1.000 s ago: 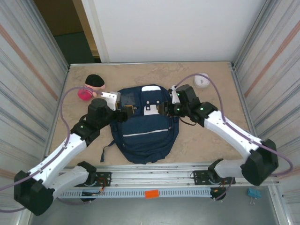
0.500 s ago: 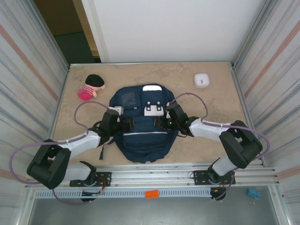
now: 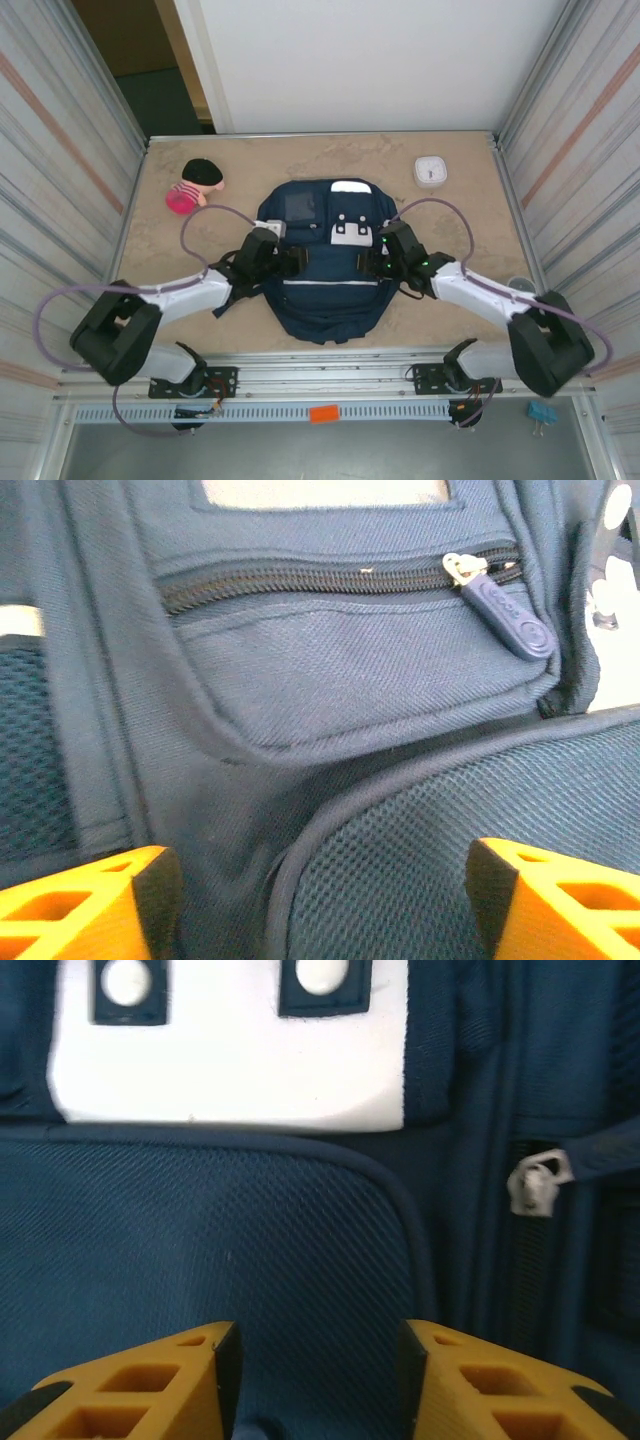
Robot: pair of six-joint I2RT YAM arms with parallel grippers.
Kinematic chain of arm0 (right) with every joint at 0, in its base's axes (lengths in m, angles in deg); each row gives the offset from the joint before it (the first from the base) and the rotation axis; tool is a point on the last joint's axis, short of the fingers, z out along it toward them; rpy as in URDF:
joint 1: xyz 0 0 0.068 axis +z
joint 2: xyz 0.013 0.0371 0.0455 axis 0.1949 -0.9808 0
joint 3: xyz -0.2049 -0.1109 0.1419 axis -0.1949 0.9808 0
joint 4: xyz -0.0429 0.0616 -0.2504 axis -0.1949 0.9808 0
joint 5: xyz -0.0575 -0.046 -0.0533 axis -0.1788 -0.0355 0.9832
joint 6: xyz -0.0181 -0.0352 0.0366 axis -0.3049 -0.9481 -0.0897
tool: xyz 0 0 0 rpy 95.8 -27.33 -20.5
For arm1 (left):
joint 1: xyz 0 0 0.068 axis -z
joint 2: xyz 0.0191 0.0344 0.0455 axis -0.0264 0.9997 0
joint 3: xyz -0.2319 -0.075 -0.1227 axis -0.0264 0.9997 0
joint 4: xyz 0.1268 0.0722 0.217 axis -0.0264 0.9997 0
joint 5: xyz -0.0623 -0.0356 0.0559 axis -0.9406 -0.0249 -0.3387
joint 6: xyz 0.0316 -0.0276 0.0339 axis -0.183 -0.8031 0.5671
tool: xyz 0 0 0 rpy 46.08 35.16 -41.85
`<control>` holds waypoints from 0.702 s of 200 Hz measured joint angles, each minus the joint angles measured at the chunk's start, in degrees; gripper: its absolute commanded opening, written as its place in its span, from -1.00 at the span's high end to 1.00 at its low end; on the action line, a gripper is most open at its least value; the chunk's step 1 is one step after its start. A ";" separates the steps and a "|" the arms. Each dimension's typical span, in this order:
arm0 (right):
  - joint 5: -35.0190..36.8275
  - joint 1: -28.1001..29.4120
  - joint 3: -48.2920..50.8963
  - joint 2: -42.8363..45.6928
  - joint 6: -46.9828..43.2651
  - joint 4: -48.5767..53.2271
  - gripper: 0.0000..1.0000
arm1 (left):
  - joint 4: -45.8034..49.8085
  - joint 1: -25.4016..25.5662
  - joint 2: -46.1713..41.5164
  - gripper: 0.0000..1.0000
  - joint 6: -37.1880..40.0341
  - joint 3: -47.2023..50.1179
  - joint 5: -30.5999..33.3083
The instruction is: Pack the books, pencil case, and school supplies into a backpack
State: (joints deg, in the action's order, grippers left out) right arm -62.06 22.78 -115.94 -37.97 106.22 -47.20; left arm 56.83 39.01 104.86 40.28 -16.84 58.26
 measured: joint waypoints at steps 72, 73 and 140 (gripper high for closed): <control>9.77 -11.02 -13.86 28.13 -14.51 6.12 -0.97 | 1.31 -3.45 -31.32 -0.98 21.70 -0.44 18.01; 9.90 -11.21 -13.77 28.28 -14.71 5.97 -0.97 | 0.79 -3.65 -31.65 -0.97 22.29 -0.13 18.25; 4.79 -31.58 13.09 26.49 -27.74 -12.87 -0.97 | -15.47 -12.90 -31.69 -0.97 37.22 22.77 24.52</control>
State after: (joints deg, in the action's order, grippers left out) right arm -57.27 -8.80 -102.85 -11.48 78.48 -60.07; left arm 41.35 26.12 73.16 77.50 5.93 82.78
